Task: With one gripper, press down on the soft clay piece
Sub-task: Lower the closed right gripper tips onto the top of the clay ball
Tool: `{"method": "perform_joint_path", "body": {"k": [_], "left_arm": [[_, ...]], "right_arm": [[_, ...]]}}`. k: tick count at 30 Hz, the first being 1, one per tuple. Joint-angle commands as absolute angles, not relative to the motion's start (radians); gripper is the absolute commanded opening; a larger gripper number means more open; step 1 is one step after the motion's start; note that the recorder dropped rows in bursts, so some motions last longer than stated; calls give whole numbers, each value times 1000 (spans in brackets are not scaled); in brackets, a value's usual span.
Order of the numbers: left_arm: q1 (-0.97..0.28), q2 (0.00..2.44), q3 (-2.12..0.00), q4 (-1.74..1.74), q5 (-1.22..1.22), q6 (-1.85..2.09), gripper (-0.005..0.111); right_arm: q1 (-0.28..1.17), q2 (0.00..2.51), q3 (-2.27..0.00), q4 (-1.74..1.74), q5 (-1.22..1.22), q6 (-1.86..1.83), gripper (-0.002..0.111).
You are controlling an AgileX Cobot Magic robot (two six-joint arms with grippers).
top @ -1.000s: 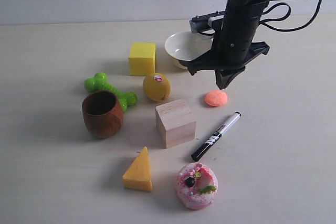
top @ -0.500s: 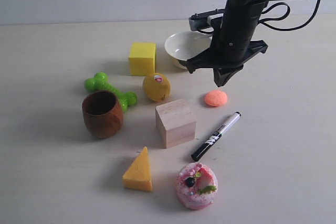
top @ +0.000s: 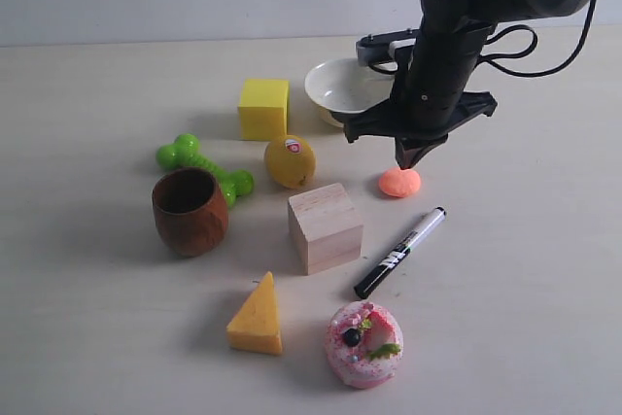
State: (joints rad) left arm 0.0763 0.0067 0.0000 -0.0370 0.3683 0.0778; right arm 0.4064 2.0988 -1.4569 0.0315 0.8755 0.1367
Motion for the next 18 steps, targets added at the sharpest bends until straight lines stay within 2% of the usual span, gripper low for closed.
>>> {"method": "perform_joint_path", "body": {"k": [1,18], "left_arm": [[71,0,0,-39,360,76,0],[71,0,0,-39,360,76,0]], "right_arm": [[407,2099,-1452,23,865,188,0],[407,2099,-1452,9,920,318,0]]}}
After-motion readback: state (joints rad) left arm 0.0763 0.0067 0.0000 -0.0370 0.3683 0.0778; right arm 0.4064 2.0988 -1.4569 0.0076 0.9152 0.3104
